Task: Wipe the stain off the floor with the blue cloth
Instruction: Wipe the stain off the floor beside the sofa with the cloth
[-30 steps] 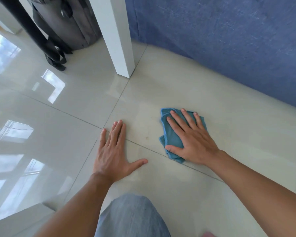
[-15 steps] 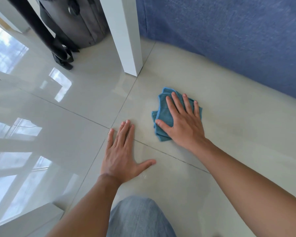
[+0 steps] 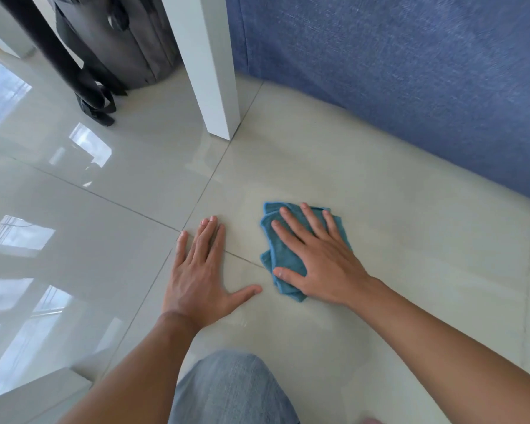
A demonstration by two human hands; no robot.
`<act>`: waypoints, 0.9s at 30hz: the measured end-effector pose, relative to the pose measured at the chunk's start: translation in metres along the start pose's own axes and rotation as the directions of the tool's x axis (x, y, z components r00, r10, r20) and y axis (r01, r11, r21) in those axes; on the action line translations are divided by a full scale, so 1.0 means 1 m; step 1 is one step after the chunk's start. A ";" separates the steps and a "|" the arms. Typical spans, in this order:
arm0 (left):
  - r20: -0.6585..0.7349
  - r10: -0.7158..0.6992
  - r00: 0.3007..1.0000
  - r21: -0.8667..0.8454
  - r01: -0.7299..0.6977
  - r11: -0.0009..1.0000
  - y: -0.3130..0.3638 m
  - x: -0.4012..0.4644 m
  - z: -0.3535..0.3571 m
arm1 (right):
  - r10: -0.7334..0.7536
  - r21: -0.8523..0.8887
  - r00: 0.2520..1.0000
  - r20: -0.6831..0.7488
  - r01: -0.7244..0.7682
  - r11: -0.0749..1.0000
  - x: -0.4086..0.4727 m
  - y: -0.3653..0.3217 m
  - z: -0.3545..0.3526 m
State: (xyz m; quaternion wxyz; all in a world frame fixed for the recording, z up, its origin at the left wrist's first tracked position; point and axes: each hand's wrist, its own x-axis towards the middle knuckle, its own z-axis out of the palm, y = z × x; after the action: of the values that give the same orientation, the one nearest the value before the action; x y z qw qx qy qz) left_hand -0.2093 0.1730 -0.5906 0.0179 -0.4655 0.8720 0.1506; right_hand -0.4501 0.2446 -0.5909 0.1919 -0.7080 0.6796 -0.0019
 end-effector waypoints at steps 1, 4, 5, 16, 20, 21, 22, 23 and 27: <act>-0.001 0.002 1.000 -0.003 -0.002 1.000 0.000 0.000 0.000 | -0.036 0.002 0.999 0.017 0.036 0.999 0.005 -0.001 -0.001; 0.006 0.006 1.000 -0.007 -0.006 1.000 0.000 0.000 0.001 | -0.050 -0.009 0.999 0.015 0.050 0.999 0.023 -0.005 -0.002; 0.010 0.006 1.000 -0.007 -0.006 1.000 0.000 0.001 0.001 | -0.039 -0.014 0.999 -0.004 0.039 0.999 0.029 -0.007 -0.002; 0.011 -0.002 1.000 0.002 0.002 1.000 -0.002 0.001 0.001 | 0.288 0.024 0.937 -0.198 -0.289 0.957 0.043 0.047 -0.009; 0.009 -0.003 1.000 0.013 0.003 1.000 -0.001 0.001 0.001 | 0.420 0.041 0.884 -0.205 -0.421 0.906 0.005 0.080 -0.010; 0.009 -0.003 1.000 0.016 0.003 1.000 -0.001 0.000 0.001 | 0.452 0.048 0.870 -0.196 -0.452 0.891 -0.006 0.086 -0.009; 0.010 -0.004 1.000 0.016 0.004 1.000 -0.001 0.000 0.001 | 0.484 0.054 0.856 -0.185 -0.483 0.874 -0.017 0.090 -0.008; 0.009 -0.006 1.000 0.015 0.006 1.000 -0.001 0.000 0.000 | 0.513 0.056 0.841 -0.174 -0.511 0.857 -0.029 0.093 -0.006; 0.012 -0.007 1.000 0.014 0.007 1.000 0.003 -0.001 -0.002 | 0.562 0.020 0.811 -0.163 -0.567 0.824 -0.066 0.084 0.005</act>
State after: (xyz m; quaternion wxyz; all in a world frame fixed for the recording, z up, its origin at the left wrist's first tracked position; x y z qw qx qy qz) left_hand -0.2108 0.1745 -0.5881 0.0270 -0.4676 0.8712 0.1470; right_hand -0.5351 0.3092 -0.6016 0.1176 -0.4749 0.8721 0.0078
